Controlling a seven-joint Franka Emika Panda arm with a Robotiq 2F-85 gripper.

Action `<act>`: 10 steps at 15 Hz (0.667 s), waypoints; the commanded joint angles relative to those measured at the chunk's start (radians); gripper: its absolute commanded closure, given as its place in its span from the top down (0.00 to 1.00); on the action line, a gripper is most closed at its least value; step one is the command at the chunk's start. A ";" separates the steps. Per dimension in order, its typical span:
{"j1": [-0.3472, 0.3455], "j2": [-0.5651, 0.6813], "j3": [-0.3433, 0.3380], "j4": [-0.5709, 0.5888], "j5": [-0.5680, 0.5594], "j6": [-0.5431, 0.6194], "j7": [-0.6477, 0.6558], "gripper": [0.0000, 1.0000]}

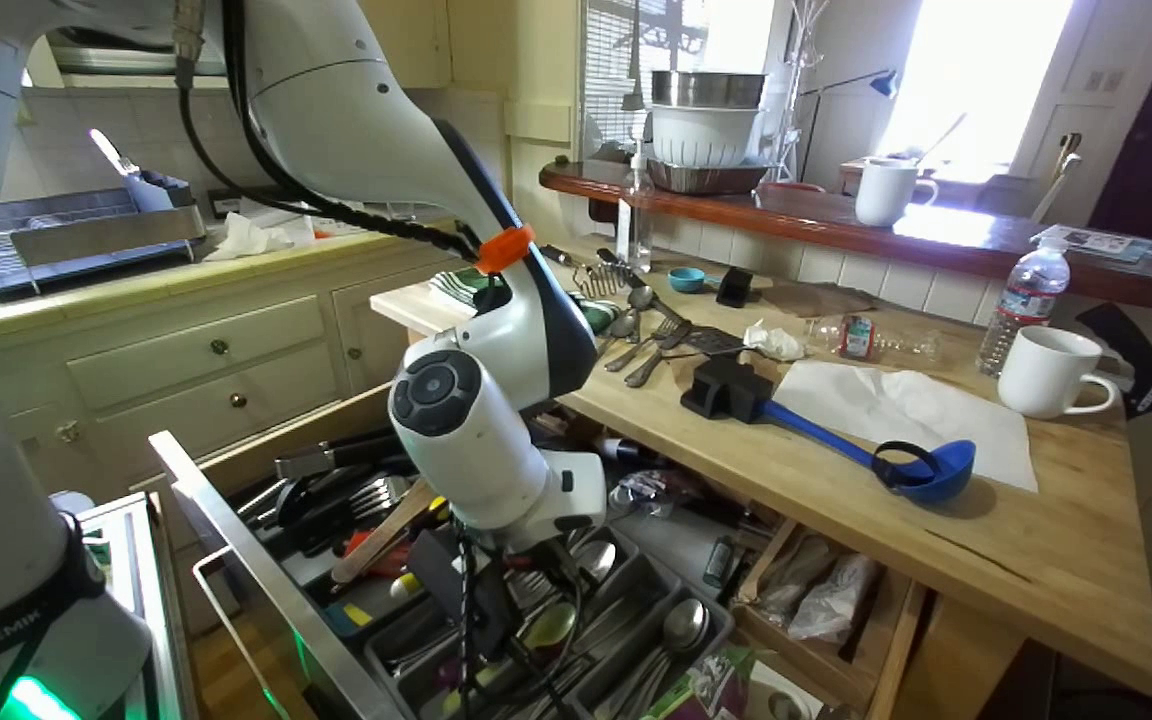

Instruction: Put the spoon in the drawer

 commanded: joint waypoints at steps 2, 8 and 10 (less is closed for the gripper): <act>-0.003 -0.014 0.014 -0.005 -0.029 -0.024 0.087 0.47; -0.099 -0.295 0.143 -0.164 -0.395 0.056 0.440 0.92; -0.076 -0.402 0.131 -0.227 -0.552 0.094 0.565 1.00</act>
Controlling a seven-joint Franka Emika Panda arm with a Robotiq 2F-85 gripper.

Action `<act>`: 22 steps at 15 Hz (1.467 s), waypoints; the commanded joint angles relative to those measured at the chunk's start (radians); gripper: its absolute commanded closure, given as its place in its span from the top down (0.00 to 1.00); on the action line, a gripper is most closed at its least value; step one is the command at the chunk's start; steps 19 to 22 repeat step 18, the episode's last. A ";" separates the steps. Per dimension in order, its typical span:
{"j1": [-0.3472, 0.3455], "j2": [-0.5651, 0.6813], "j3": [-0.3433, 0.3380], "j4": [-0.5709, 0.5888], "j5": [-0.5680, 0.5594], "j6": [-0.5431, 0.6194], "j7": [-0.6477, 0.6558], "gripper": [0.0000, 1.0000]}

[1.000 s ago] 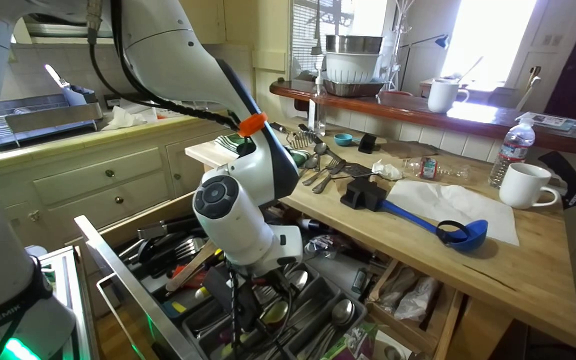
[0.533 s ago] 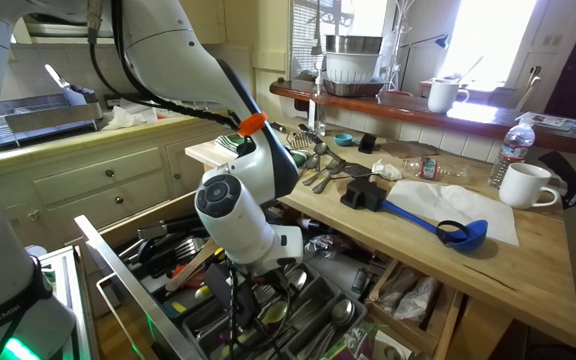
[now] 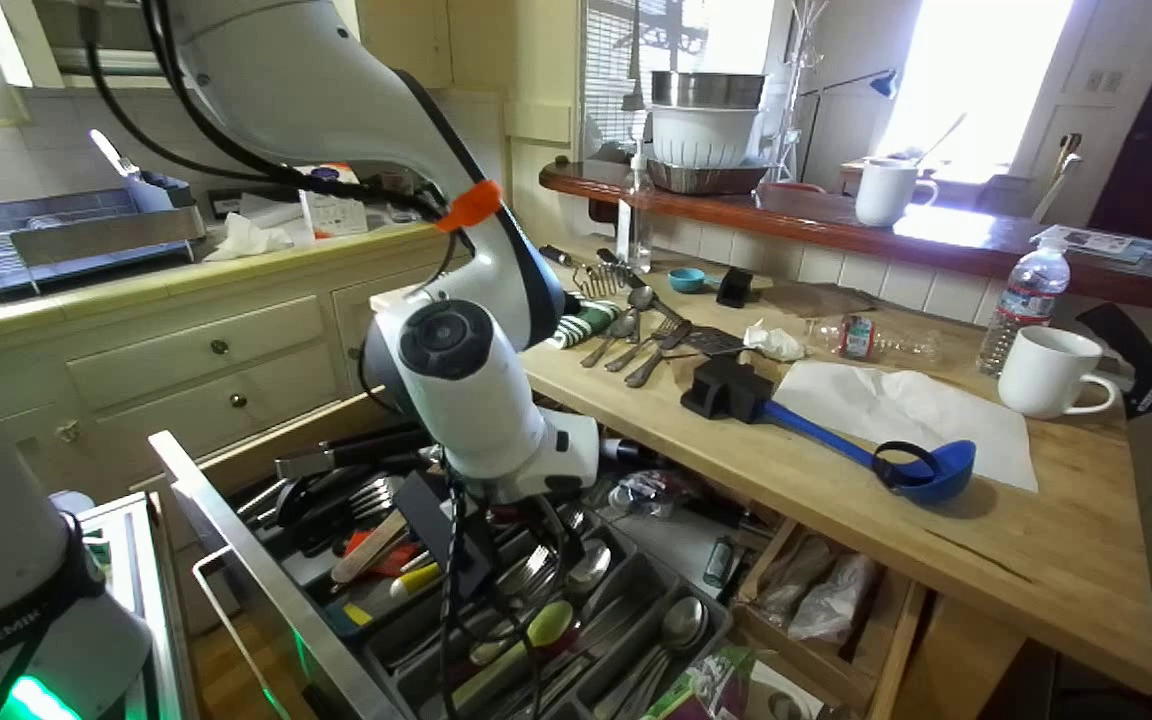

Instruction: Put the spoon in the drawer

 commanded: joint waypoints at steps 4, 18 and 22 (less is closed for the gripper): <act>0.072 -0.338 -0.049 -0.233 -0.506 0.174 0.469 1.00; -0.163 -0.396 0.138 -0.201 -0.881 0.313 0.922 1.00; -0.163 -0.396 0.138 -0.201 -0.881 0.313 0.922 1.00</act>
